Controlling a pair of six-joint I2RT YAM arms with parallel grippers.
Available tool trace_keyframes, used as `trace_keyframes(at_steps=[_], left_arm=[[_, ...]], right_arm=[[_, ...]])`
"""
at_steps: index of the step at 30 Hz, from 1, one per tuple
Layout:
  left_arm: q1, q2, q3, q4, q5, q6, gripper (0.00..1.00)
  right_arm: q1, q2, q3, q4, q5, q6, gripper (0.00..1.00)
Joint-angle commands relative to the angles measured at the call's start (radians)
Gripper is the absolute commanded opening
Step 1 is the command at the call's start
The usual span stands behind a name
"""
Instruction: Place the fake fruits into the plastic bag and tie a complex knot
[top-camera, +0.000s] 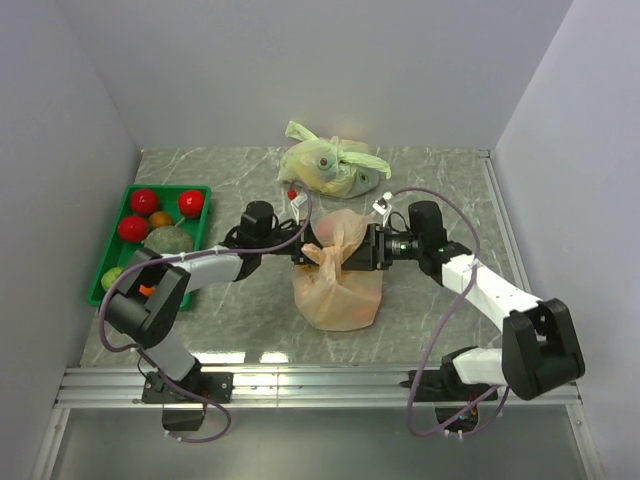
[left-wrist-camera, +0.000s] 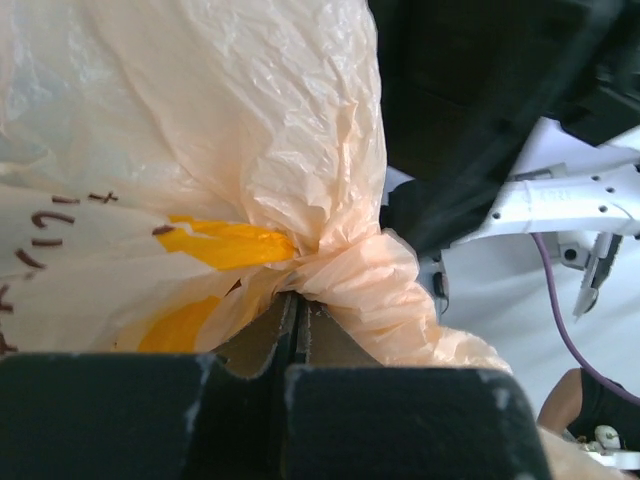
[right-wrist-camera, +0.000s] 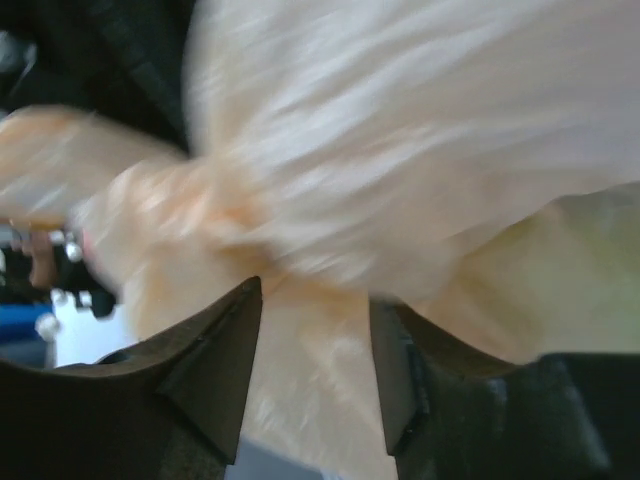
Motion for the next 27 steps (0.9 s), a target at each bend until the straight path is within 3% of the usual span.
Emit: trace_keyframes(at_steps=[1,8,16,20,27], left_arm=[[0.001,-0.042,-0.016,-0.049,-0.023,0.067,0.00],[-0.015,-0.021,-0.024,0.029,-0.003,0.021,0.00],[-0.018,-0.004,-0.019,0.072,0.014,-0.007,0.00],[-0.037,0.016,-0.021,0.123,0.022,-0.030,0.00],[-0.075,0.068,-0.029,0.342,0.060,-0.155,0.00]], right_arm=[[0.009,-0.071,-0.002,-0.058,-0.088,-0.081,0.51],[0.029,0.004,0.033,0.026,-0.050,-0.037,0.56],[0.026,0.003,0.013,0.087,-0.068,-0.005,0.47],[0.038,0.032,0.004,0.173,-0.067,0.069,0.57],[0.084,0.091,0.071,0.179,-0.042,0.092,0.63]])
